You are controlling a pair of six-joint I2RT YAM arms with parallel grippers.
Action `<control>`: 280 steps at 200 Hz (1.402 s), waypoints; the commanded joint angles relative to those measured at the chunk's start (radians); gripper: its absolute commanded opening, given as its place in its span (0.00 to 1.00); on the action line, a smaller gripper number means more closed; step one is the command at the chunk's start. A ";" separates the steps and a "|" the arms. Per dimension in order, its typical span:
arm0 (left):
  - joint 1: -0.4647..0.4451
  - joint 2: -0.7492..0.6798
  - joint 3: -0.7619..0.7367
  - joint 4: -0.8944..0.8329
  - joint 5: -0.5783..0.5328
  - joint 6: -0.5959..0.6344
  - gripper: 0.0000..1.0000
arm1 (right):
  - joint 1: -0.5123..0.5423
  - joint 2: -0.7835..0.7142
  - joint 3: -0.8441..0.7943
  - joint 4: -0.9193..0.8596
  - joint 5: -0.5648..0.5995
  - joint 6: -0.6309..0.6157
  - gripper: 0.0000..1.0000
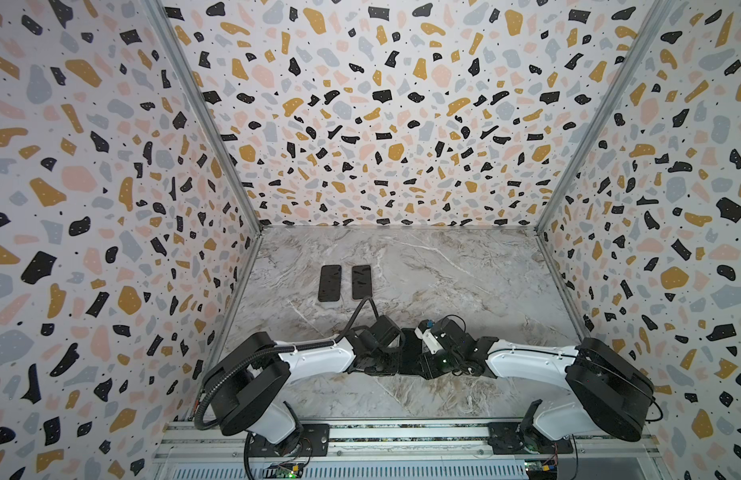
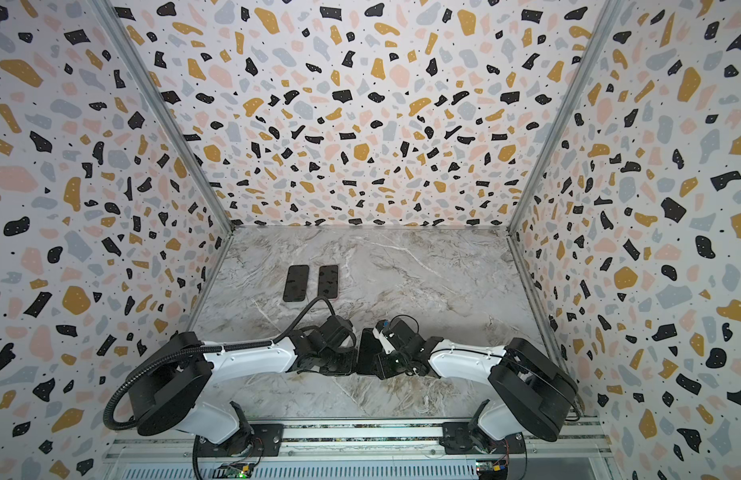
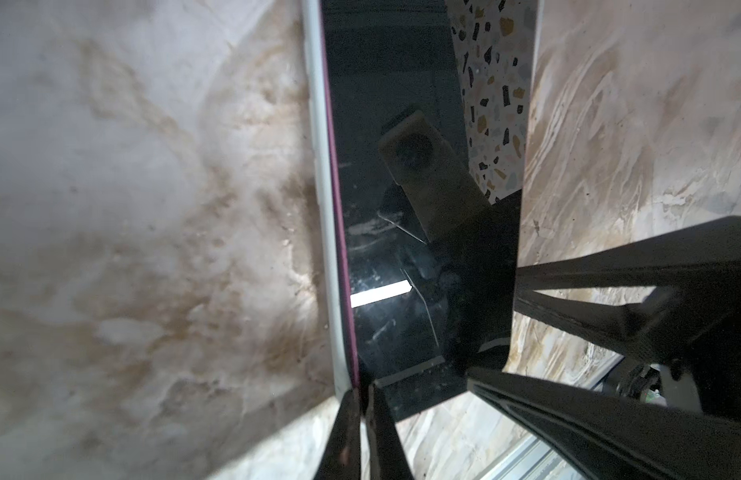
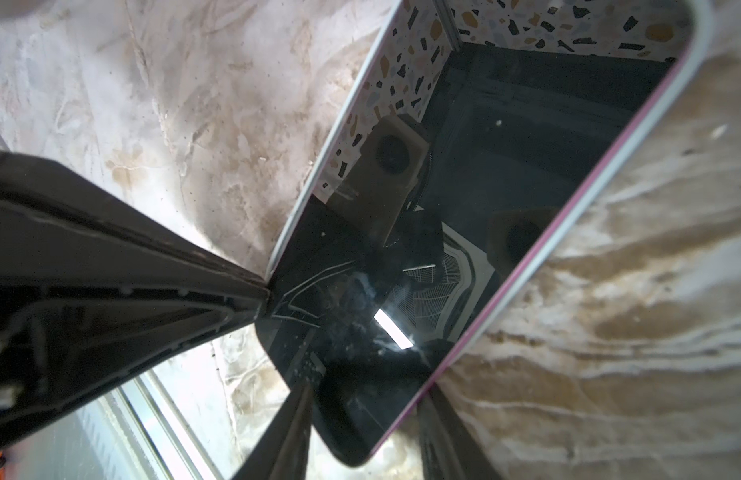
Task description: Put the phone into the phone case
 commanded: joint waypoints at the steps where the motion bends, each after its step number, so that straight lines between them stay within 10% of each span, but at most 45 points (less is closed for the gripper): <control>1: -0.011 0.034 0.032 -0.051 -0.104 0.054 0.11 | 0.018 -0.029 0.036 -0.040 0.048 -0.004 0.41; 63: -0.011 0.014 0.028 -0.049 -0.145 0.060 0.21 | 0.017 -0.167 0.055 -0.185 0.230 0.080 0.36; 280: -0.039 -0.004 -0.131 0.298 0.108 -0.032 0.37 | 0.019 -0.136 -0.027 -0.178 0.138 0.179 0.29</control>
